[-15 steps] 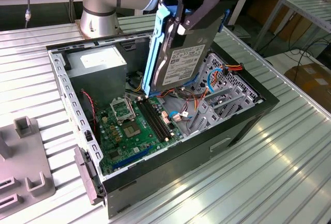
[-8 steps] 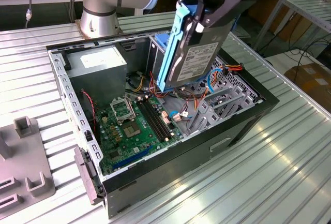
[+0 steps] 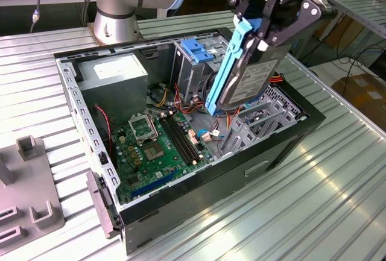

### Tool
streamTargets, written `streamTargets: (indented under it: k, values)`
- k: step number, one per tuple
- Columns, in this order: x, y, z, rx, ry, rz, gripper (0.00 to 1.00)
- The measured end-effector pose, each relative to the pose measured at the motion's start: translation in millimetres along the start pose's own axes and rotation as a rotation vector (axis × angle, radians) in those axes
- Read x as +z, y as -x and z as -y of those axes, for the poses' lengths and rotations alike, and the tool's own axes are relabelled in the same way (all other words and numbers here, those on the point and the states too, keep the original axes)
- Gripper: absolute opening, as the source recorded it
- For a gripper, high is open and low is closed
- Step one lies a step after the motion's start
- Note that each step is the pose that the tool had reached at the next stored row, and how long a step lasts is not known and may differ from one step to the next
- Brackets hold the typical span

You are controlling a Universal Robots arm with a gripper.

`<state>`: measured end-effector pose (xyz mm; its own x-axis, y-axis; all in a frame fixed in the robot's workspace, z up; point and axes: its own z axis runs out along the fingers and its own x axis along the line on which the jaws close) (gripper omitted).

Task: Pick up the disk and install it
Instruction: 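Insert the disk into the insertion slot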

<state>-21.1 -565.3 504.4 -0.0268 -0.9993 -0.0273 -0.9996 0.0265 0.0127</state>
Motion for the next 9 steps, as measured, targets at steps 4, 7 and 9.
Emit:
streamTargets:
  k: [4,7,9]
  values:
    - [2.3,-1.0,20.8,0.0,0.0001,-0.0005,0.37]
    - [4.6,-1.6,38.0,0.0,0.0001,-0.0006,0.37]
    - [5.5,-2.0,44.6,0.0,0.0,-0.0005,0.37]
